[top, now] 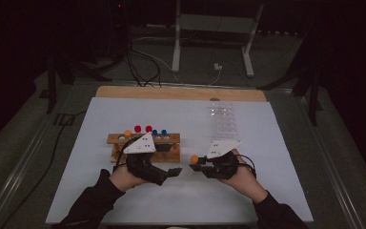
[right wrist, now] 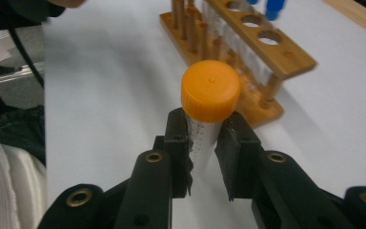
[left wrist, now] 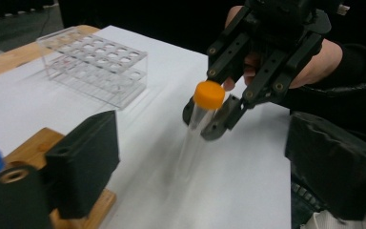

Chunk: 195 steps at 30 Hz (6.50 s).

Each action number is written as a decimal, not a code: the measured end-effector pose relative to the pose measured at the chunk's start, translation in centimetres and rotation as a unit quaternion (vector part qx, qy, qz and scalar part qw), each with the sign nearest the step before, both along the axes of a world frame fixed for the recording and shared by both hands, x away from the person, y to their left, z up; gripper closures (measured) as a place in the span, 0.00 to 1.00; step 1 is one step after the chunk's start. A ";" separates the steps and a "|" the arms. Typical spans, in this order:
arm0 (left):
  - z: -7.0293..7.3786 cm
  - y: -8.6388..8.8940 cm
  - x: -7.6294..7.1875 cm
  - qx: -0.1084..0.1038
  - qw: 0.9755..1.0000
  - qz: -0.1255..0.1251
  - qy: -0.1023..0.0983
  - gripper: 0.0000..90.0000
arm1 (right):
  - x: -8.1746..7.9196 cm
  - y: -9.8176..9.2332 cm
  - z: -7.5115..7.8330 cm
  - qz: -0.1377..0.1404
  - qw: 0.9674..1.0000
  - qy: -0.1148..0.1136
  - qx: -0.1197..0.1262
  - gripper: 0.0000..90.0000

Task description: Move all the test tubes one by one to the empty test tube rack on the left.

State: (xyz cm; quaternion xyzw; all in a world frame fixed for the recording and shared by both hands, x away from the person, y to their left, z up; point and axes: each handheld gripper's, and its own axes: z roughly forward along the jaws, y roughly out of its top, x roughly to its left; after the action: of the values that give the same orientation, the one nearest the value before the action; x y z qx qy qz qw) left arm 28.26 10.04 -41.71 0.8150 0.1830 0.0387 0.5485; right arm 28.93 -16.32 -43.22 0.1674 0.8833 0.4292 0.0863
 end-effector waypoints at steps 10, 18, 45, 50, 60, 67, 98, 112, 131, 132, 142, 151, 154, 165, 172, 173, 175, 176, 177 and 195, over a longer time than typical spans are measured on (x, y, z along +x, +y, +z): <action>-0.5 -1.4 -0.3 0.010 1.000 -0.018 -0.013 0.51 | -0.7 1.4 -0.2 0.025 1.000 0.007 -0.003 0.84; -1.0 -2.4 -0.1 0.020 1.000 -0.018 -0.013 0.66 | -0.9 1.5 0.0 0.028 1.000 0.006 0.003 0.84; 2.1 0.9 0.6 -0.004 0.998 0.030 -0.049 0.79 | 0.1 -1.3 -0.1 -0.048 0.998 -0.009 0.042 0.38; 3.7 2.9 0.7 -0.015 0.996 0.058 -0.067 0.79 | 0.2 -2.1 -0.8 -0.069 0.997 -0.003 0.043 0.20; 5.7 6.7 0.8 -0.017 0.988 0.122 -0.089 0.79 | 0.4 -3.8 -2.4 -0.090 0.996 0.008 0.024 0.00; 6.8 9.5 0.8 -0.023 0.981 0.163 -0.100 0.79 | 0.1 -4.9 -3.9 -0.095 0.995 0.015 0.001 0.00; 3.3 15.3 4.5 -0.007 0.963 0.264 -0.057 0.79 | -1.4 -8.1 -5.7 -0.113 0.994 0.010 0.000 0.00; 0.7 15.1 5.7 0.012 0.964 0.265 -0.026 0.79 | -1.4 -8.1 -5.6 -0.112 0.993 0.022 0.004 0.00; -3.0 14.8 6.5 0.031 0.966 0.258 -0.001 0.79 | -1.3 -8.2 -5.5 -0.113 0.993 0.027 0.007 0.00; -3.1 14.8 6.4 0.027 0.966 0.259 -0.001 0.79 | -1.3 -8.2 -5.5 -0.114 0.993 0.028 0.008 0.00; -3.5 15.3 5.9 0.024 0.965 0.263 -0.005 0.79 | -1.3 -8.2 -5.5 -0.114 0.993 0.029 0.008 0.00; -3.3 15.3 5.6 0.039 0.970 0.241 0.003 0.64 | -1.3 -8.2 -5.5 -0.113 0.993 0.031 0.008 0.00; -2.6 15.7 5.0 0.039 0.969 0.245 0.001 0.49 | -1.3 -8.3 -5.5 -0.113 0.993 0.032 0.010 0.00; -1.7 16.0 1.2 0.041 0.981 0.186 0.038 0.05 | -1.3 -8.3 -5.5 -0.116 0.993 0.032 0.009 0.00; -3.6 15.2 -1.2 0.054 0.985 0.155 0.050 0.00 | -1.3 -8.3 -5.5 -0.114 0.993 0.034 0.012 0.00; -3.9 15.1 -1.4 0.055 0.986 0.151 0.051 0.00 | -1.2 -8.3 -5.5 -0.114 0.993 0.033 0.012 0.00; -4.6 14.8 -1.7 0.063 0.986 0.146 0.051 0.00 | -1.2 -8.3 -5.5 -0.114 0.993 0.034 0.013 0.00; -5.0 14.6 -1.8 0.065 0.986 0.143 0.051 0.00 | -1.3 -8.3 -5.5 -0.113 0.993 0.033 0.012 0.00; -5.2 14.4 -2.0 0.068 0.986 0.143 0.049 0.00 | -1.3 -8.2 -5.5 -0.113 0.993 0.033 0.012 0.00; -8.4 12.2 -3.9 0.092 0.989 0.110 0.031 0.00 | -1.2 -8.2 -5.6 -0.113 0.993 0.034 0.011 0.00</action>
State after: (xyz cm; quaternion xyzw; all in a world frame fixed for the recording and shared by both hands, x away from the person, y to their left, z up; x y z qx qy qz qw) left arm 24.32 22.29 -50.14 0.8378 0.2842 0.0901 0.4574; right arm 27.68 -24.51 -48.80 0.2813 0.8563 0.4209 0.1022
